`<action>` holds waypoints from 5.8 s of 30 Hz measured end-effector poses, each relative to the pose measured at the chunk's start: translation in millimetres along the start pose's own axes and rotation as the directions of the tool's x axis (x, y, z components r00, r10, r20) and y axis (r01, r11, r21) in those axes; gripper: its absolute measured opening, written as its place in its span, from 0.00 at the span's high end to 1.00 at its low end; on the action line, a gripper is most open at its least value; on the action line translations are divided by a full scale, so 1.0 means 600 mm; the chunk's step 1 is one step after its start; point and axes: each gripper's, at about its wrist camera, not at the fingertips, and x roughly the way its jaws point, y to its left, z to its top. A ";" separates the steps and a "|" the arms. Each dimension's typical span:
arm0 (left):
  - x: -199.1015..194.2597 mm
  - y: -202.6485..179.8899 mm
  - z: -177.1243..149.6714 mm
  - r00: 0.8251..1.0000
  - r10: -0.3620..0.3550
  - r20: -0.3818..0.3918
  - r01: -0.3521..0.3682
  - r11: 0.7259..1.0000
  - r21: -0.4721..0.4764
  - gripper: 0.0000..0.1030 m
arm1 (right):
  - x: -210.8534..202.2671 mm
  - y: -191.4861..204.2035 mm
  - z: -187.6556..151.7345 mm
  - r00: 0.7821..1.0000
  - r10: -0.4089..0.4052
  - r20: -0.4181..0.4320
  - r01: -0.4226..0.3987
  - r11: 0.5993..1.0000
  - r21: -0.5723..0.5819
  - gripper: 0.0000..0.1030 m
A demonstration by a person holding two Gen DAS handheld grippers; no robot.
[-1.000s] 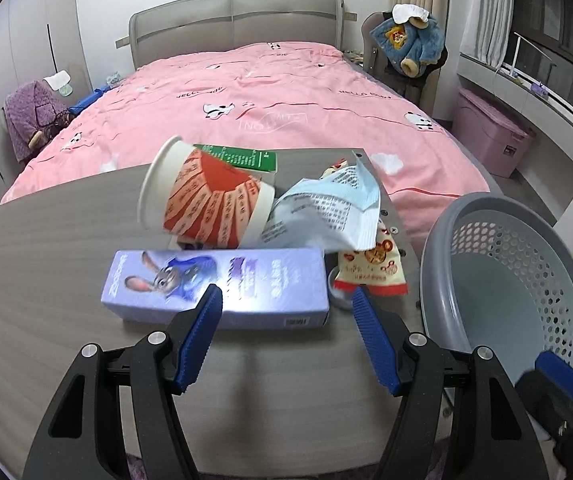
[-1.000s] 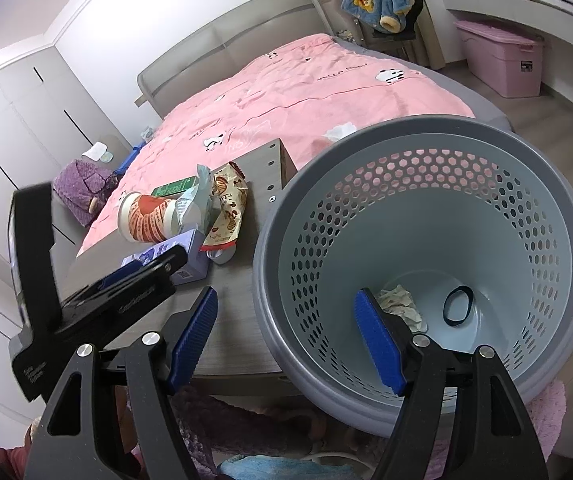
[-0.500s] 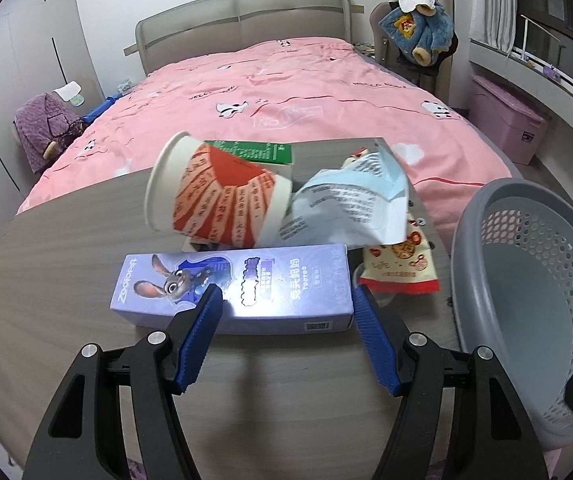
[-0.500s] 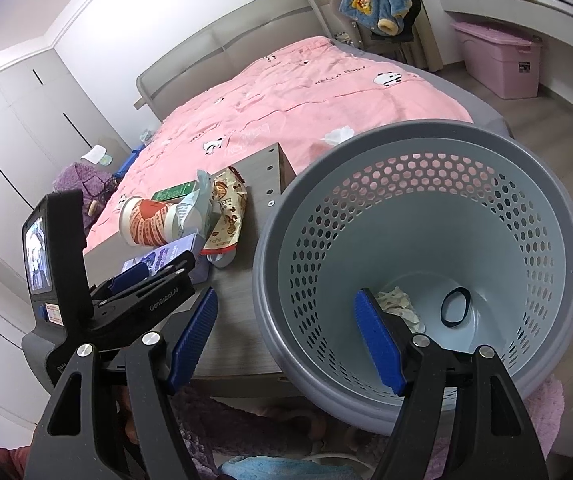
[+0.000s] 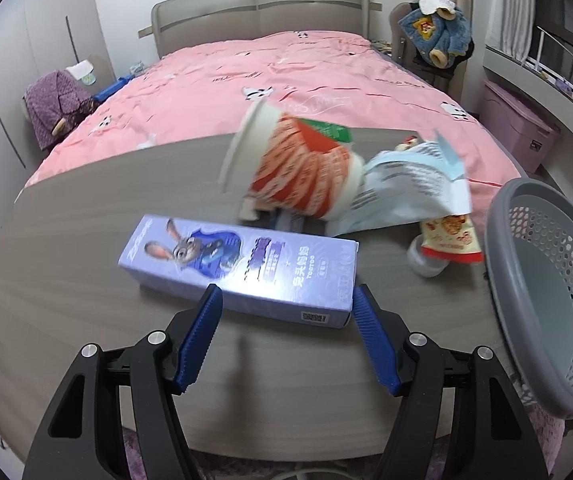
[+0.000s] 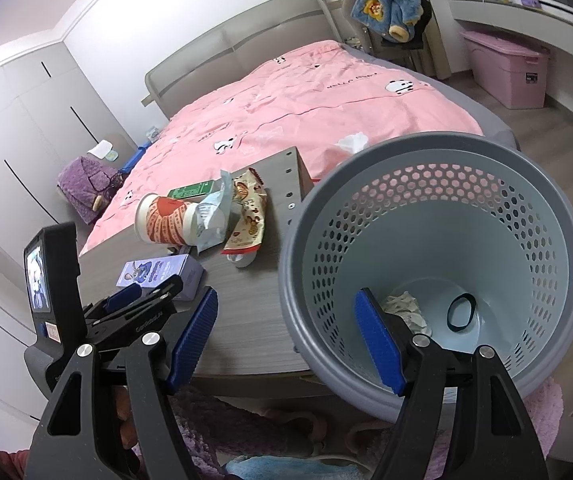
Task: Collect trash
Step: 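Grasp the purple Zootopia box with the left gripper, then grasp the snack packet with the right gripper while the left gripper holds the box, then lift the snack packet toward the wastebasket while the left gripper holds the box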
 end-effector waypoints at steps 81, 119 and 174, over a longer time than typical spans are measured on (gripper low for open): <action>0.051 0.266 0.051 0.996 -0.073 -0.044 0.057 0.958 -0.280 0.57 | 0.160 0.093 0.095 0.986 -0.155 -0.064 0.141 0.973 -0.180 0.34; 0.015 0.260 0.058 0.996 -0.085 0.013 0.085 0.966 -0.246 0.57 | 0.264 0.116 0.126 0.963 -0.220 -0.157 0.161 0.934 -0.319 0.46; -0.043 0.215 0.065 0.986 -0.151 0.074 0.161 0.975 -0.153 0.57 | 0.221 0.092 0.128 0.983 -0.171 -0.071 0.158 0.974 -0.161 0.75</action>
